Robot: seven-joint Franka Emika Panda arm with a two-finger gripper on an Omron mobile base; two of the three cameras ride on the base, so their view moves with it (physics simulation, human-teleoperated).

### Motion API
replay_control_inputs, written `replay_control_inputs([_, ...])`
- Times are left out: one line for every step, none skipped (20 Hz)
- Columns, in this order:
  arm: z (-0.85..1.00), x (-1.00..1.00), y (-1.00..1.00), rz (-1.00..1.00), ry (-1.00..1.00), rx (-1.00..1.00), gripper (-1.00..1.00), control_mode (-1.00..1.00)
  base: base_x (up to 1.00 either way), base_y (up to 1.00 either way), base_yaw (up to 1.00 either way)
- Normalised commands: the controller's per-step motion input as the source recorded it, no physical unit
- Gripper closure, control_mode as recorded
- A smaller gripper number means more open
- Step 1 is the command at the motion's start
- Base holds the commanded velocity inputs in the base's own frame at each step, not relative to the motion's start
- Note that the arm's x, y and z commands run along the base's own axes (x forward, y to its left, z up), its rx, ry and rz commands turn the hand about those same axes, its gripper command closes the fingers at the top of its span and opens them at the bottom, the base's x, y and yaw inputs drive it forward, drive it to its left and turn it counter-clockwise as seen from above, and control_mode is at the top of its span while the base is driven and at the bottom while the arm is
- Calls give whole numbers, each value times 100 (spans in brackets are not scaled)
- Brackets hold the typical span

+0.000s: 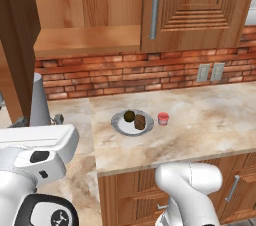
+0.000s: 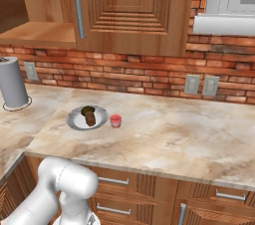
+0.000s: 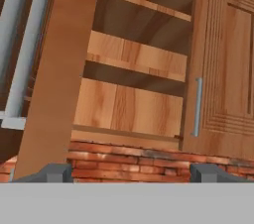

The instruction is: Pick the avocado and bread from the counter and place them on the plate. Then pick the jam from the cabinet and place it next to the plate. Lastly close the cabinet door.

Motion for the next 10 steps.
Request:
replay_control_inputs([0, 54, 20, 0, 0, 0, -100, -100, 0, 0, 0])
replay_control_inputs([0, 55, 14, 0, 0, 0, -100, -100, 0, 0, 0])
replay_control_inputs([0, 52, 12, 0, 0, 0, -100, -100, 0, 0, 0])
replay_control_inputs([0, 14, 11, 3, 0, 0, -100, -100, 0, 0, 0])
replay_control_inputs([-5, -12, 11, 8, 0, 0, -100, -100, 0, 0, 0])
replay_control_inputs([-4, -30, 15, 10, -1, 0, -100, -100, 0, 0, 0])
replay_control_inputs([0, -33, 19, 10, -2, 0, -100, -100, 0, 0, 0])
replay_control_inputs([0, -35, 20, 9, -4, 0, -100, -100, 0, 0, 0])
replay_control_inputs([0, -35, 24, 9, -4, 0, -100, -100, 0, 0, 0])
replay_control_inputs([0, -37, 27, 10, -6, 0, -100, -100, 0, 0, 0])
